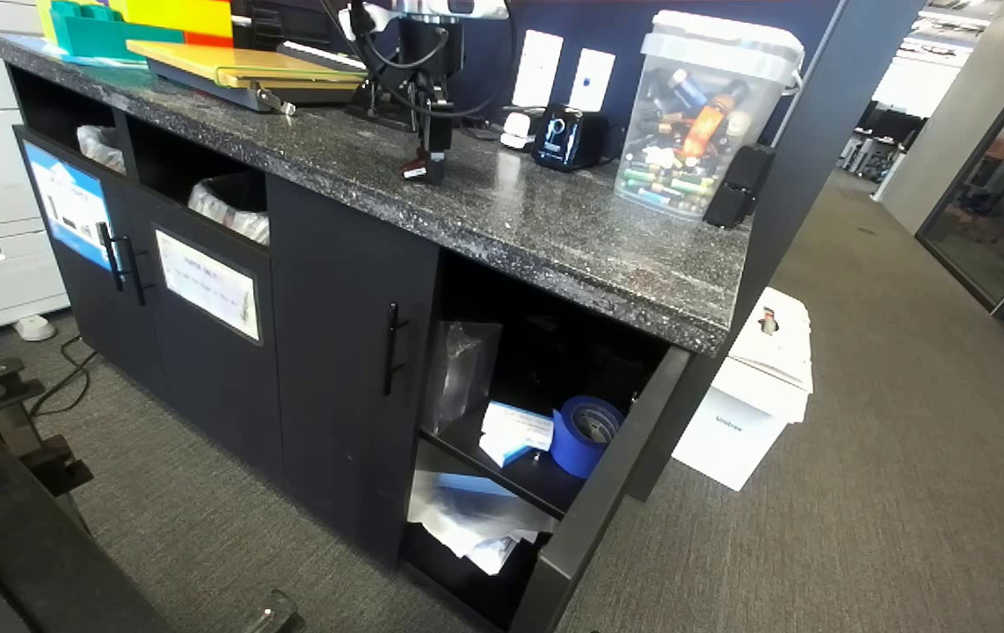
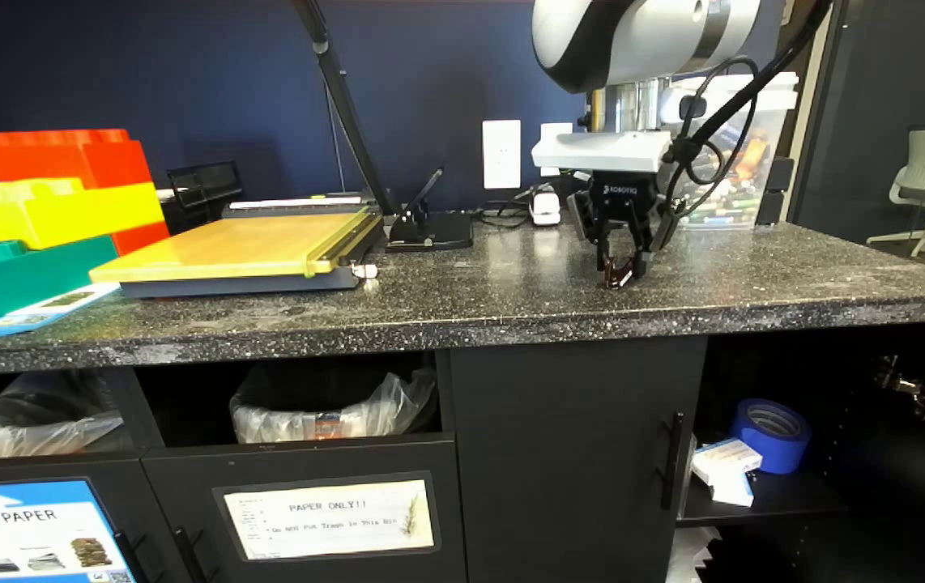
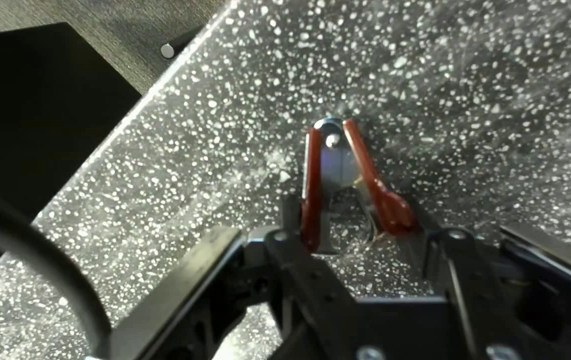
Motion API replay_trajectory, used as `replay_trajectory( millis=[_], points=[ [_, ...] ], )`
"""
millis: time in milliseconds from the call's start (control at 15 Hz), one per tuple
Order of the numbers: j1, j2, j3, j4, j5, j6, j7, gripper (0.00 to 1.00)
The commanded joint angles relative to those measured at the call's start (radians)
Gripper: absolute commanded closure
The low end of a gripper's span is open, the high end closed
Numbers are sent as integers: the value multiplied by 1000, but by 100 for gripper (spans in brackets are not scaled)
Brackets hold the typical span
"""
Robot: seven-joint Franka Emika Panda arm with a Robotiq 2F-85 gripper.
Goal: Move the brown object from right to left.
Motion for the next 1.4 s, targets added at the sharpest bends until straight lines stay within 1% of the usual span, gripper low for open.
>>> replay_trajectory(
  millis=[0,133,467,600,733,800,933,1133,1333],
  points=[
    [8,33,-4,113,19,-104,32,80],
    [21,13,9,113,12,-126,45,93],
    [118,35,37,140,9,-118,98,93],
    [165,52,46,154,9,-94,133,93],
    [206,80,46,199,8,-81,181,93],
    [223,107,40,246,7,-84,205,93],
    [241,131,31,301,0,-73,247,93],
    [241,181,21,381,-4,-79,285,93],
    [239,242,-2,424,-21,-73,309,93]
  ],
)
